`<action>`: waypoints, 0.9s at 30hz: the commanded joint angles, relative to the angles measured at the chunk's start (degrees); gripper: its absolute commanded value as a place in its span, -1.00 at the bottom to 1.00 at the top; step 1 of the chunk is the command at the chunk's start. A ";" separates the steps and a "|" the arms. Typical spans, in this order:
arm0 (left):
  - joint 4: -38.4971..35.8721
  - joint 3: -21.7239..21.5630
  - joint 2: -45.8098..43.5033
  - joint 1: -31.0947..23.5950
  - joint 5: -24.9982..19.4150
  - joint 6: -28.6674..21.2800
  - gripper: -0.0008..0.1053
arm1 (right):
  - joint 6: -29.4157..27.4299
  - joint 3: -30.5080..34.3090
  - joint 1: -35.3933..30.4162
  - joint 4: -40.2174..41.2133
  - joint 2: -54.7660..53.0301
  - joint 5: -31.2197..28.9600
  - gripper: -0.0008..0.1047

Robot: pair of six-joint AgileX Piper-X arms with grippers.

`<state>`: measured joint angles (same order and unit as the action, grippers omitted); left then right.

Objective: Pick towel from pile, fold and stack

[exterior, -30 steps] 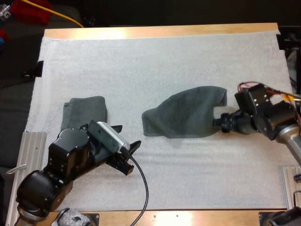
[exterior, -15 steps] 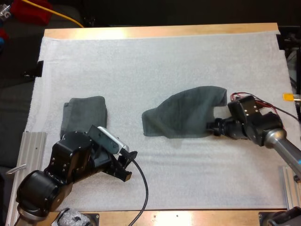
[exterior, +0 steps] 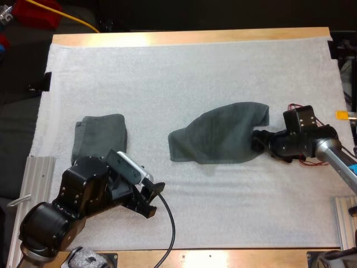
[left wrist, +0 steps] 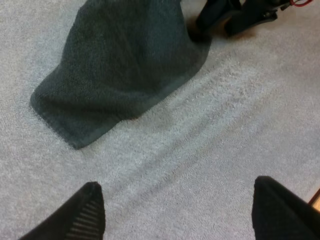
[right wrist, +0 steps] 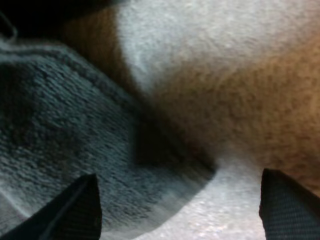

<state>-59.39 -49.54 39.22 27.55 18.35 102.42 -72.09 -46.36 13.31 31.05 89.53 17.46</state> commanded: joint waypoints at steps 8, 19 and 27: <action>0.45 -0.38 -0.12 0.24 0.41 0.59 0.16 | 0.33 0.02 -0.18 -1.38 4.32 5.60 0.24; 0.45 -0.38 -0.12 0.24 0.41 0.59 0.16 | 2.98 0.02 -0.18 -3.72 8.40 11.44 0.23; 0.45 -0.38 -0.12 0.24 0.41 0.59 0.16 | 3.65 0.02 -0.18 -3.72 8.40 9.38 -0.24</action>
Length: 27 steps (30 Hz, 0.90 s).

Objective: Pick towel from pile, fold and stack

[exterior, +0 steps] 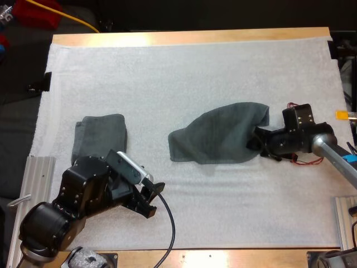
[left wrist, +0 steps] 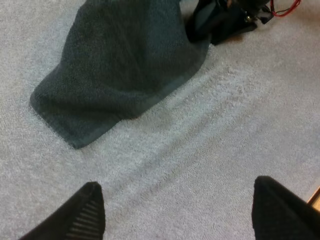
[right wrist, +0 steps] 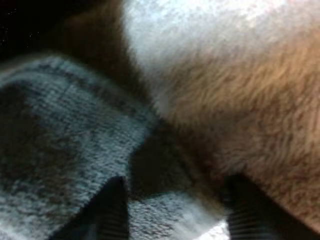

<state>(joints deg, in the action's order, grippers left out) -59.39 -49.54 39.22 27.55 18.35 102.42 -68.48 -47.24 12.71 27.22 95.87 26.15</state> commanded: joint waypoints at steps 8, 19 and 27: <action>0.45 -0.38 -0.12 0.24 0.41 0.59 0.16 | -0.37 0.90 0.41 0.10 2.07 -1.14 -0.98; 0.45 -0.38 3.33 0.24 1.19 0.59 0.16 | -8.44 0.90 0.97 12.72 -5.76 -9.83 -0.98; 2.94 -0.38 13.68 0.24 3.91 0.59 0.16 | -13.90 0.90 0.97 21.48 -9.66 -13.20 -0.98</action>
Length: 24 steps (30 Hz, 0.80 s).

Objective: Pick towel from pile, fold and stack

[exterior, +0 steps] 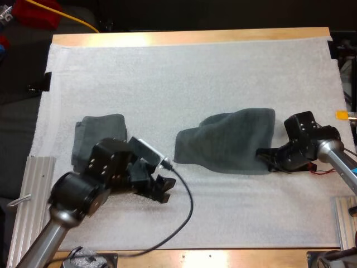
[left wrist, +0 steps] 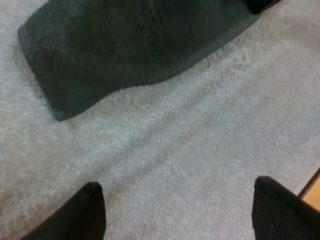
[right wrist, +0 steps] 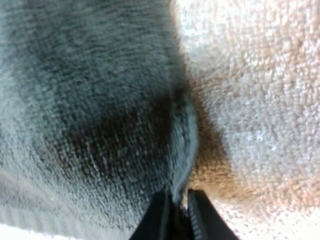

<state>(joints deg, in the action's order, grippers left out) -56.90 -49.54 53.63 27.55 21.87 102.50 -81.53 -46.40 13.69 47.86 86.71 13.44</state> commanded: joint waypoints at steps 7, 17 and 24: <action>6.69 -0.38 10.36 0.24 0.76 0.51 0.16 | -0.71 0.06 0.00 1.05 -0.64 -0.48 -0.98; 12.12 -0.38 20.99 0.24 -5.84 0.51 0.16 | -0.99 0.06 0.00 1.38 -0.64 -0.48 -0.98; 17.61 -0.38 28.78 0.24 -5.85 0.33 0.16 | -1.65 0.06 0.00 1.50 -0.64 -0.48 -0.98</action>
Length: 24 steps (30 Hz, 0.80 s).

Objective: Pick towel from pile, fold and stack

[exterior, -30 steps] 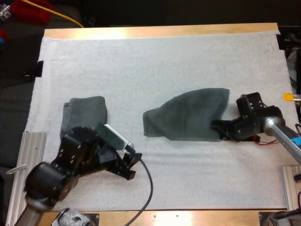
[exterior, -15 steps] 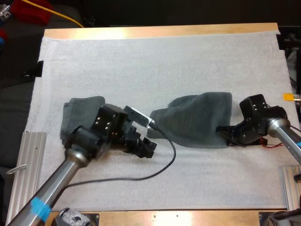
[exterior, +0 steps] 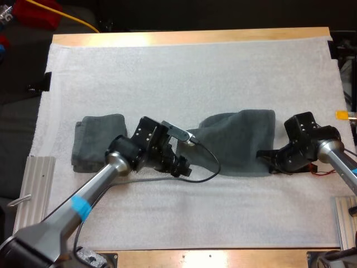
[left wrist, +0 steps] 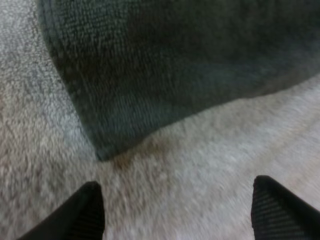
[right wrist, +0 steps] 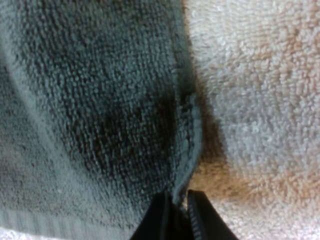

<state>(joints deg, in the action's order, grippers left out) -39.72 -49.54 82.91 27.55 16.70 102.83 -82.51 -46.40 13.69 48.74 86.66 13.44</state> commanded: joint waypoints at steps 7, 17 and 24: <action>3.23 -0.38 8.17 0.24 -2.66 -1.33 0.16 | -1.25 0.06 0.00 0.62 -0.60 -0.48 -0.98; 10.02 -0.38 11.74 0.24 -2.77 -1.32 0.16 | -1.25 0.06 0.00 0.62 -0.60 -0.48 -0.98; 10.40 -0.38 11.74 0.24 1.57 -1.32 0.04 | -1.25 0.06 0.00 0.62 -0.60 -0.48 -0.98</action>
<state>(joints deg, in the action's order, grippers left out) -29.77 -49.54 94.68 27.55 17.59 101.66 -83.14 -46.40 13.69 48.74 86.66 13.44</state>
